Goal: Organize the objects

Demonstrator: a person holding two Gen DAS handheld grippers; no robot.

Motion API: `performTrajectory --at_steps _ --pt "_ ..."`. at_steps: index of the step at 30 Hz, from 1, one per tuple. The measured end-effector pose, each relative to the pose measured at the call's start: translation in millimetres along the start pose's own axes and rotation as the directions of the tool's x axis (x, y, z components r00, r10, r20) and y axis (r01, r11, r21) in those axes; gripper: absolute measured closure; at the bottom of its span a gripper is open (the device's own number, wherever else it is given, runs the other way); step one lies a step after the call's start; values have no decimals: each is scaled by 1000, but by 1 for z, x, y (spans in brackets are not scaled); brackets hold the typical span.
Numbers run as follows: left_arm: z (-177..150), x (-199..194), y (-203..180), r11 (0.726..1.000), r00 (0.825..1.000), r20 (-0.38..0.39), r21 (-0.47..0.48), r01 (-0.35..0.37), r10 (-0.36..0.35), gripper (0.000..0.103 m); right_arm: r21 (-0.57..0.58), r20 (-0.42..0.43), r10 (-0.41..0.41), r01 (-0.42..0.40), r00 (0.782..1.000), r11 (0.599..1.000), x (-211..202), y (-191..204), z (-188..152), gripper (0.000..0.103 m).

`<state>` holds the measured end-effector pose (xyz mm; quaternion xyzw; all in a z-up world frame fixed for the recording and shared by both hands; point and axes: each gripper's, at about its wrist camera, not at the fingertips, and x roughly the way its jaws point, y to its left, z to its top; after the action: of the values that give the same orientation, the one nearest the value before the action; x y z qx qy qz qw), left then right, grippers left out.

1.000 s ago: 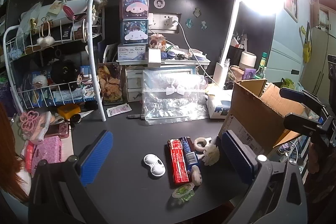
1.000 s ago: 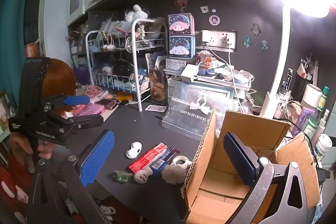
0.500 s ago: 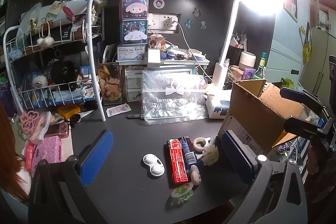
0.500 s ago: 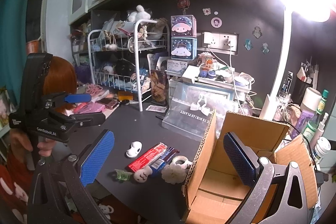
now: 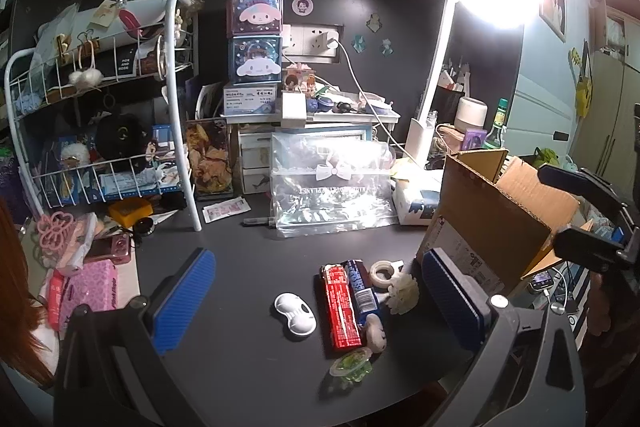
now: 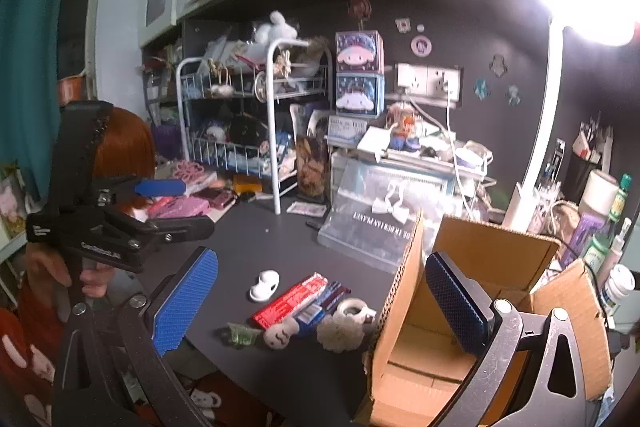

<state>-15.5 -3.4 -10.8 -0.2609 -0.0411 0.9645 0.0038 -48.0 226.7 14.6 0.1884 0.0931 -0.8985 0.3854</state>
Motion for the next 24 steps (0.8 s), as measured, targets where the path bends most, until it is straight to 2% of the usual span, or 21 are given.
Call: performTrajectory --at_steps 4,8,11,14,17,18,20,24 --pt "-2 1 16 1000 1000 4 -22 -1 1 0 -58 11 32 -31 999 998 -1 17 6 0" --pt "-8 4 35 998 999 -3 -41 -47 47 0 -151 30 35 -30 999 988 4 47 7 0" --pt "-17 8 53 996 998 -10 -62 -66 65 0 -146 -13 112 -113 994 983 18 64 -1 1" --pt "-29 14 68 995 998 -23 -79 -60 59 0 -113 -80 187 -195 979 974 39 76 -20 16" --pt "-44 21 79 996 999 -14 -78 -34 33 0 -49 -160 234 -244 959 968 65 81 -49 21" --pt "-50 23 81 998 999 -9 -59 -31 31 0 -9 -190 253 -259 949 966 75 79 -60 30" --pt "-57 28 82 999 999 -23 -31 -36 35 0 65 -238 274 -266 932 962 92 73 -78 41" --pt "-67 35 86 1000 998 -52 -19 25 -26 0 124 -297 261 -235 918 964 114 68 -101 46"
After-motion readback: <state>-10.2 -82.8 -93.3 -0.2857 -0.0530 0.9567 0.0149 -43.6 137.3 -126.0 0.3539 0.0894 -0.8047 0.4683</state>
